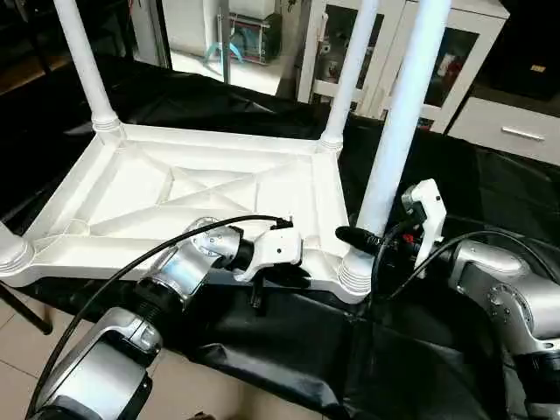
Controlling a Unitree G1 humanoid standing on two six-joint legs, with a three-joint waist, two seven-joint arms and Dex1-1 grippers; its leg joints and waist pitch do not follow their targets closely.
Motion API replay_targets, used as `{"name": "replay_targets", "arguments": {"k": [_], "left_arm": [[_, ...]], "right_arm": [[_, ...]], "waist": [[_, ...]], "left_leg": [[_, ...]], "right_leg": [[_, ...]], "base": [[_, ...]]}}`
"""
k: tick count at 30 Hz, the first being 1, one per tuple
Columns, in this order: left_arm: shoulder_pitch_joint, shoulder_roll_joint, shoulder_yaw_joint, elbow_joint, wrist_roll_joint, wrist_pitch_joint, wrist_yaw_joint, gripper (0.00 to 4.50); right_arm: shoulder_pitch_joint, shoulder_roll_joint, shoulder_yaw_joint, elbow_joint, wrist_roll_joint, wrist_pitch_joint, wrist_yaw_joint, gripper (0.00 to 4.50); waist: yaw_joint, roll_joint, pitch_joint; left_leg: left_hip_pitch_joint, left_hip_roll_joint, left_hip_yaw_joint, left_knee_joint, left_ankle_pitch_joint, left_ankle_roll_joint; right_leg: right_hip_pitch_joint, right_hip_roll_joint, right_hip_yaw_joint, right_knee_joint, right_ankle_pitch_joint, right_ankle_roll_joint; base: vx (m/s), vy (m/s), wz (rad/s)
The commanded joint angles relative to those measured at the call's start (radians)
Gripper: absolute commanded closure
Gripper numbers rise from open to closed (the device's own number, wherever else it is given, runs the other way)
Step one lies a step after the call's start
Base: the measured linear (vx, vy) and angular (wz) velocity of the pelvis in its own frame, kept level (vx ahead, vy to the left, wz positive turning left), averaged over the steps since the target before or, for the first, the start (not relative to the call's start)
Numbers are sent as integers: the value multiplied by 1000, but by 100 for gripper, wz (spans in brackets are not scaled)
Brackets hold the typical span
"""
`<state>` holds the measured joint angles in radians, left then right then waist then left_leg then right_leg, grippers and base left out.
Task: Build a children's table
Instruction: Rotate table base
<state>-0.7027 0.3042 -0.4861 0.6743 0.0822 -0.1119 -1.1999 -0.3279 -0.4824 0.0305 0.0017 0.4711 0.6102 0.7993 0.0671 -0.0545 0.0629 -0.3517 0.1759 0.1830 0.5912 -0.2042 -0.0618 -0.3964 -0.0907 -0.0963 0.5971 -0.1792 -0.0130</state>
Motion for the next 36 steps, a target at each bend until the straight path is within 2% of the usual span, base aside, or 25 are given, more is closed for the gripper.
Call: {"name": "replay_targets", "arguments": {"k": [1, 5, 11, 13, 15, 17, 18, 20, 22, 23, 24, 26, 27, 28, 31, 35, 36], "left_arm": [[25, -2, -31, 9, 32, 9, -21, 450], [25, -2, -29, 10, 34, 8, -17, 450], [29, -2, -25, 6, 37, 5, -8, 450], [31, -1, -22, 3, 37, 6, -4, 450], [33, 0, -19, 0, 37, 8, -2, 450], [33, 0, -19, 0, 37, 8, -2, 450], [33, 2, -15, -2, 36, 9, 1, 450], [30, 2, -11, 2, 35, 8, 3, 450], [27, 0, -7, 7, 35, 8, 7, 450], [25, -1, -5, 8, 35, 7, 8, 450], [25, -1, -5, 8, 35, 7, 9, 450], [24, -2, -4, 9, 35, 7, 9, 450], [21, -4, -2, 11, 36, 7, 13, 450], [18, -6, 0, 12, 35, 8, 16, 450], [16, -7, 2, 12, 36, 9, 17, 450], [16, -5, 5, 13, 38, 9, 17, 450], [15, -4, 5, 13, 39, 8, 17, 450]], "right_arm": [[13, -19, 26, 22, -30, 30, 1, 266], [11, -2, 1, 32, -25, 5, -20, 266], [32, 21, -31, 44, -13, -33, -34, 266], [58, 30, -53, 46, -8, -54, -41, 266], [82, 39, -72, 47, -2, -68, -51, 266], [82, 39, -72, 47, -2, -68, -51, 266], [121, 59, -100, 48, 6, -92, -69, 266], [156, 79, -119, 56, 8, -124, -82, 267], [180, 99, -138, 63, 15, -151, -94, 267], [189, 109, -147, 66, 17, -165, -99, 267], [195, 116, -153, 68, 19, -174, -103, 267], [204, 121, -155, 68, 17, -185, -104, 267], [228, 135, -158, 68, 12, -217, -108, 267], [258, 153, -158, 60, 9, -247, -114, 267], [283, 167, -158, 53, 9, -264, -116, 267], [329, 166, -126, 37, -28, -306, -108, 267], [338, 161, -112, 30, -39, -316, -105, 267]], "waist": [[-6, -4, -36], [-7, -3, -34], [-8, -7, -34], [-9, -6, -34], [-8, -5, -34], [-8, -6, -35], [-8, -2, -34], [-7, -2, -34], [-7, -3, -33], [-8, 2, -30], [-11, 0, -30], [-11, 3, -27], [-11, 3, -26], [-8, 5, -27], [-8, 3, -28], [-7, 5, -25], [-8, 7, -23]], "left_leg": [[6, 71, -29, -90, -267, 15], [5, 71, -28, -92, -269, 14], [9, 71, -29, -92, -297, 11], [4, 72, -32, -95, -293, 11], [7, 73, -30, -95, -291, 11], [2, 73, -32, -97, -288, 12], [4, 73, -30, -98, -293, 10], [9, 73, -28, -97, -313, 6], [2, 73, -32, -101, -313, 8], [3, 73, -33, -102, -321, 6], [5, 73, -33, -102, -338, 5], [5, 73, -35, -104, -351, 4], [4, 73, -34, -104, -356, 4], [14, 73, -32, -104, -363, 3], [10, 74, -30, -109, -327, 14], [13, 76, -28, -111, -341, 9], [6, 75, -31, -115, -343, 10]], "right_leg": [[30, -84, 67, -94, -388, -145], [31, -85, 68, -94, -378, -156], [25, -90, 68, -107, -475, -124], [27, -89, 67, -105, -468, -124], [25, -89, 69, -105, -453, -126], [28, -89, 68, -103, -440, -131], [26, -88, 69, -104, -440, -130], [21, -91, 70, -108, -453, -129], [26, -90, 68, -107, -452, -125], [24, -90, 68, -109, -458, -123], [23, -90, 68, -112, -478, -119], [22, -90, 67, -114, -504, -112], [20, -91, 68, -118, -513, -107], [14, -92, 69, -123, -520, -106], [23, -89, 67, -120, -472, -113], [21, -89, 69, -120, -459, -121], [26, -90, 68, -119, -472, -116]], "base": [[0, 0, 0], [0, 0, 0], [0, 0, 0], [0, 0, 0], [0, 0, 0], [0, 0, 0], [0, 0, 0], [0, 0, 0], [0, 0, 0], [0, 0, 0], [0, 0, 0], [0, 0, 0], [0, 0, 0], [0, 0, 0], [0, 0, 0], [0, 0, 0], [0, 0, 0]]}}
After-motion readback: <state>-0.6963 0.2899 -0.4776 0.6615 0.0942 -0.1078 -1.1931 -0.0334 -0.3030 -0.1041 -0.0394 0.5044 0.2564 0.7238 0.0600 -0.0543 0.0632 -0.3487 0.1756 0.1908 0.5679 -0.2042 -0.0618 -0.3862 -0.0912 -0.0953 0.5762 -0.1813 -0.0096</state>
